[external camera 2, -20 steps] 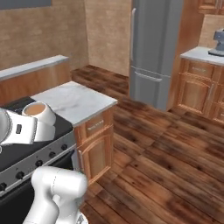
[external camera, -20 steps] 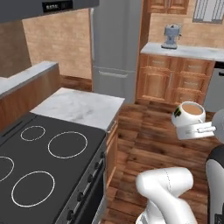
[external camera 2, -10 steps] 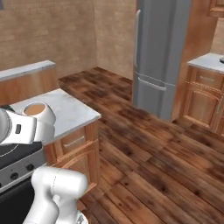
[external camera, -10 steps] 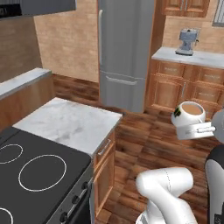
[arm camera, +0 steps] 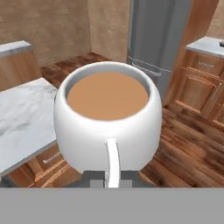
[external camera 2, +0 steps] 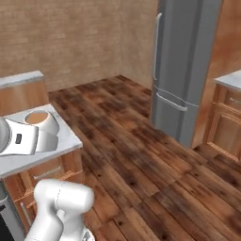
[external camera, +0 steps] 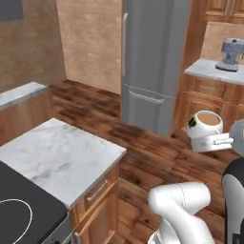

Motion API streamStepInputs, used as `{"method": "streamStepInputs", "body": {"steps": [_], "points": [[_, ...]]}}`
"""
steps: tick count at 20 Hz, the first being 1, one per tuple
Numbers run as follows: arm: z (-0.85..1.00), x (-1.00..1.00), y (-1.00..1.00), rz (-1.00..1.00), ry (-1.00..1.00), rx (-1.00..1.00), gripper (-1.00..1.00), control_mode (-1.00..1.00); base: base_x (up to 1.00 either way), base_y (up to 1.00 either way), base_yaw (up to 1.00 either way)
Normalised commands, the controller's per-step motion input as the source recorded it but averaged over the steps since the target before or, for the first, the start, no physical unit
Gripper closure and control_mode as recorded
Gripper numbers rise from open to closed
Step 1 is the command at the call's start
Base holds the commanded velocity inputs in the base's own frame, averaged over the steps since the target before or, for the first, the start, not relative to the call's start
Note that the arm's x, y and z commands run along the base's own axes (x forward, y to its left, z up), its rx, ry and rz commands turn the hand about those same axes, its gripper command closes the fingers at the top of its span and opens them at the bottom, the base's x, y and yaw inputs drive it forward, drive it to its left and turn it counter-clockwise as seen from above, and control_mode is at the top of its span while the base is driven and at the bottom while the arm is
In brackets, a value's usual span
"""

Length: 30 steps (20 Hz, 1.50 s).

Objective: Pick the cup of tea, navigate to the dining table, and place it on the saucer.

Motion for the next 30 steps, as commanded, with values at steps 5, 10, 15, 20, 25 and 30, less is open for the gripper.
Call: {"method": "streamStepInputs", "body": {"steps": [5, 10, 15, 20, 25, 30], "points": [[0.0, 0.0, 0.0, 0.0, 0.0, 0.0, 1.0, 1.0, 0.66, -0.77, 0.34], [0.0, 0.0, 0.0, 0.0, 0.0, 0.0, 1.0, 1.0, 0.69, -0.75, 0.36], [0.0, 0.0, 0.0, 0.0, 0.0, 0.0, 1.0, 1.0, 0.76, -0.66, 0.41], [0.0, 0.0, 0.0, 0.0, 0.0, 0.0, 1.0, 1.0, 0.76, -0.58, 0.45], [0.0, 0.0, 0.0, 0.0, 0.0, 0.0, 1.0, 1.0, 0.82, -0.45, 0.52], [0.0, 0.0, 0.0, 0.0, 0.0, 0.0, 1.0, 1.0, 0.84, -0.42, 0.53]]}}
